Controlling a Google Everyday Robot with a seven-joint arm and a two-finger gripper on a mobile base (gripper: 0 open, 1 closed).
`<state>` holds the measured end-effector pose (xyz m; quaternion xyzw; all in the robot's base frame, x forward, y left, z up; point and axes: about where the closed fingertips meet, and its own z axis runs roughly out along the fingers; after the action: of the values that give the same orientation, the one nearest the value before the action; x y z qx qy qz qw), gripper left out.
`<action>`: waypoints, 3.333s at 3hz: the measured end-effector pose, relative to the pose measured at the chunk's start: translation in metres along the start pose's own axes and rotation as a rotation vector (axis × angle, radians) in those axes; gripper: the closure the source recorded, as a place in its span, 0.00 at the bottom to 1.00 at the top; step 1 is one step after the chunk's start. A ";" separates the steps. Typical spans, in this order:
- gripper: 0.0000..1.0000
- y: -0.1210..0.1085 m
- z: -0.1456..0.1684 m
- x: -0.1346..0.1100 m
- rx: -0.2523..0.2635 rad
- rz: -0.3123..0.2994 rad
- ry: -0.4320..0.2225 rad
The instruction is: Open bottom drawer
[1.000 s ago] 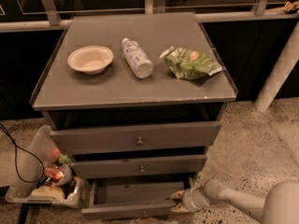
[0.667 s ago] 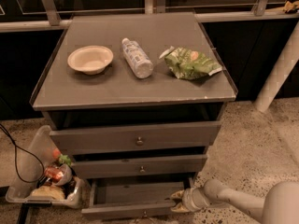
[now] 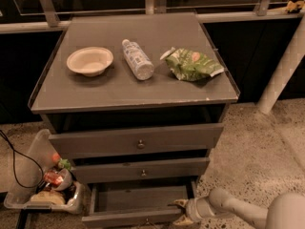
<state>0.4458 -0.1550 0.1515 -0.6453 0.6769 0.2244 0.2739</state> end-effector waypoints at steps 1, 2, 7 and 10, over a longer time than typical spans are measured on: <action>0.64 -0.001 -0.003 -0.006 0.000 0.000 0.000; 0.87 0.008 0.000 -0.011 -0.009 -0.007 -0.012; 0.59 0.027 -0.006 -0.011 -0.004 -0.045 -0.013; 0.00 0.027 -0.005 -0.011 -0.004 -0.045 -0.013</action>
Offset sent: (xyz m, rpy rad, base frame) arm -0.1850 -0.0774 -0.0158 0.1069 -0.0562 -0.0152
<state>0.4190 -0.1484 0.1618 -0.6593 0.6601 0.2237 0.2820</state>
